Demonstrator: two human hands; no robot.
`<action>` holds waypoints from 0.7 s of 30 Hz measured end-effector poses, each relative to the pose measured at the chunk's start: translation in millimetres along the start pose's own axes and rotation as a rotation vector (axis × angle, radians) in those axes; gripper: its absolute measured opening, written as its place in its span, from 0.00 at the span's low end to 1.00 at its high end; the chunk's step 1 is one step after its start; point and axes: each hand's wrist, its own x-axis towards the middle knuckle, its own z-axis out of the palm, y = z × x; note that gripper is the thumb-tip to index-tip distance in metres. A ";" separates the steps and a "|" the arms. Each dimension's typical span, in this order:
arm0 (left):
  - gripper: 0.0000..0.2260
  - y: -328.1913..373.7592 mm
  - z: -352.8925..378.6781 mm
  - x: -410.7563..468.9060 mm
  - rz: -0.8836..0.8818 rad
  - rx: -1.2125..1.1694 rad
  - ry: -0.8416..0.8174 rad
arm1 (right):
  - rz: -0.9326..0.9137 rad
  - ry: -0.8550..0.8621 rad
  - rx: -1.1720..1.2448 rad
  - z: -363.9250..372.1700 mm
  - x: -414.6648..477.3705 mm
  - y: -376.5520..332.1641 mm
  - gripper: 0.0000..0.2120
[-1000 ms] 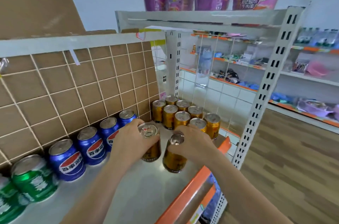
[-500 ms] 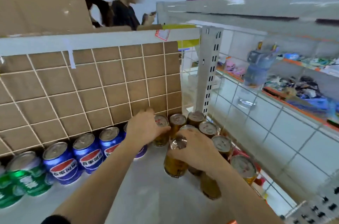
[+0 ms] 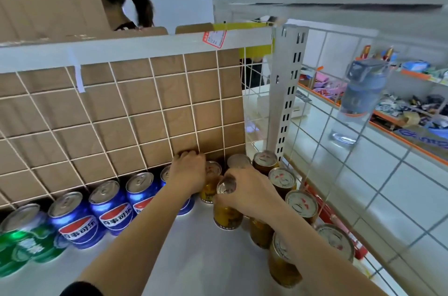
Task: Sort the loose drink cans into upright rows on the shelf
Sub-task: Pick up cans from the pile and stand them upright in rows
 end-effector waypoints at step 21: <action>0.12 -21.6 -7.5 -37.6 0.144 -0.228 0.197 | -0.034 -0.203 -0.312 0.1 20.1 -6.3 0.29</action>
